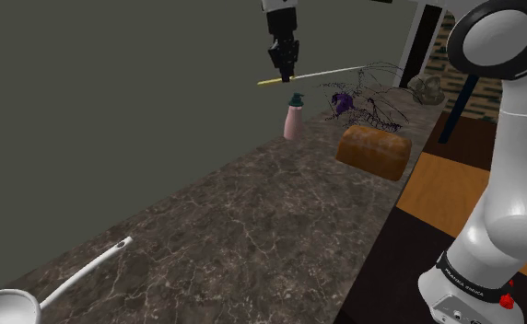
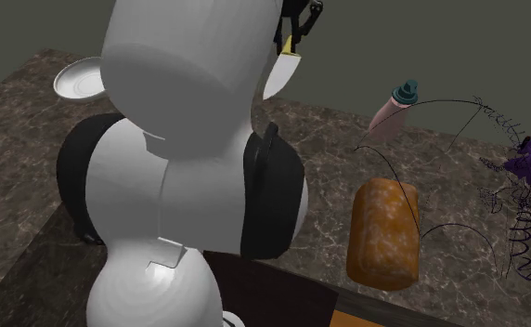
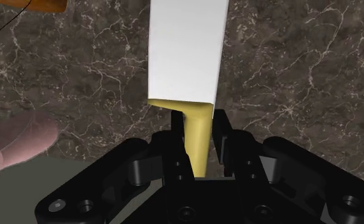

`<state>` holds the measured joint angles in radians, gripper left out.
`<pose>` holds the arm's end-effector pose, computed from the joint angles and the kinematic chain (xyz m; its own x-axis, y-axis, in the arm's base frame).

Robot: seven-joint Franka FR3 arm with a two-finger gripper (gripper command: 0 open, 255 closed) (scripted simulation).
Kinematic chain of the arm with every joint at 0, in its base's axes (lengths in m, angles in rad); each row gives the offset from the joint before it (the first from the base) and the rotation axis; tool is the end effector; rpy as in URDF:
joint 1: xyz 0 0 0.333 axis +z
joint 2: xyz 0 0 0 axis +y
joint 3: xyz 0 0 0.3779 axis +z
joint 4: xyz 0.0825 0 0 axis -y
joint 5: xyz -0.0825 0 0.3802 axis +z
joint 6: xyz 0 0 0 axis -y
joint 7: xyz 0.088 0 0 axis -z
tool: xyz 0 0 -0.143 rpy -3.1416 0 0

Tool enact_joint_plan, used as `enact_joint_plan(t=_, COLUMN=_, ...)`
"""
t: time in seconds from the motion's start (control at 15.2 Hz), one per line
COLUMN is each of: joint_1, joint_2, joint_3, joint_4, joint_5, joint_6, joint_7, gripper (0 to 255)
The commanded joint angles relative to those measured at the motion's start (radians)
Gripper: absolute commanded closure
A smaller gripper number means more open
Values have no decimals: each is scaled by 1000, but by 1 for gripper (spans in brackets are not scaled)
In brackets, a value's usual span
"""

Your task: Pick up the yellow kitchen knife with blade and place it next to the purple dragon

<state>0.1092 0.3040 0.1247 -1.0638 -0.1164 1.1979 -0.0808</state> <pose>0.6006 0.1068 0.6720 0.9486 0.2659 -0.1716 0.2800 -0.9579 0.0630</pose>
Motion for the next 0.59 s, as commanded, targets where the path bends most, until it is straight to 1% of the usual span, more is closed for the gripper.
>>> enact_joint_plan(t=0.0, joint_1=-35, joint_2=-49, joint_3=-15, joint_4=-70, joint_5=3, joint_6=27, joint_7=-47, gripper=255)
enact_joint_plan(t=0.26, joint_1=-97, joint_2=-110, joint_3=-49, joint_4=-158, joint_5=2, joint_6=62, joint_7=-139, gripper=255)
enact_joint_plan(t=0.53, joint_1=-154, joint_2=-150, joint_3=-87, joint_4=-214, joint_5=-3, joint_6=88, joint_7=-232, gripper=255)
